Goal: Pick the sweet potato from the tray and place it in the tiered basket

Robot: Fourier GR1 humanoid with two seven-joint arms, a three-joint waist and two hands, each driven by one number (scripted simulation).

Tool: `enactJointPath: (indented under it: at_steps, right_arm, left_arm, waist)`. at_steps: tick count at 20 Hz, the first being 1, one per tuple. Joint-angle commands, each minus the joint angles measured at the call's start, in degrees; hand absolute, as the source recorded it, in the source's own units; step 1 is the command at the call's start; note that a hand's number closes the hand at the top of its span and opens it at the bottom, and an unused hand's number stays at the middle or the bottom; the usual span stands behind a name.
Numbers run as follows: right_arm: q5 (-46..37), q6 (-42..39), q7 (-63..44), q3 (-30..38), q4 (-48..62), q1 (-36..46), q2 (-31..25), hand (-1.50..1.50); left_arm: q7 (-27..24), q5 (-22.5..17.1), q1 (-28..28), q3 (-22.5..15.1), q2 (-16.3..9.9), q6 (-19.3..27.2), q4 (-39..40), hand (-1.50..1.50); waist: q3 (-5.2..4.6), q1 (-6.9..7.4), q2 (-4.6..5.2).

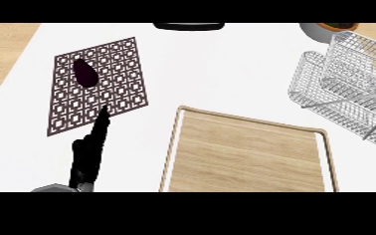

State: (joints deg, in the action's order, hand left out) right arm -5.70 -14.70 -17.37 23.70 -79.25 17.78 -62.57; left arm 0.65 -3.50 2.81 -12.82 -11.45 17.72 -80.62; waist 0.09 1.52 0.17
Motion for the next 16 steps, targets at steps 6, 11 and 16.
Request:
enactJointPath:
  at_steps: [6, 11, 16]
  right_arm:
    - [-10.4, 3.8, 2.5, -11.0, 12.1, 11.2, 5.9, 1.50]
    - [-15.3, 6.7, 5.6, -13.7, 20.0, 15.4, 10.4, 1.50]
    - [-6.1, 7.3, 5.3, -7.6, 26.1, 16.9, 18.2, -1.50]
  left_arm:
    - [-1.5, 0.3, 1.2, 1.3, 1.7, -1.0, 2.6, 0.00]
    - [-0.7, 1.5, 0.8, 1.4, 1.6, -1.4, 2.1, 0.00]
    - [2.2, 2.3, -0.9, 1.5, 1.8, -0.1, 0.7, 0.00]
  waist:
    - [-0.10, -0.38, 0.06]
    - [-0.08, -0.39, 0.06]
    - [-0.01, -0.32, 0.16]
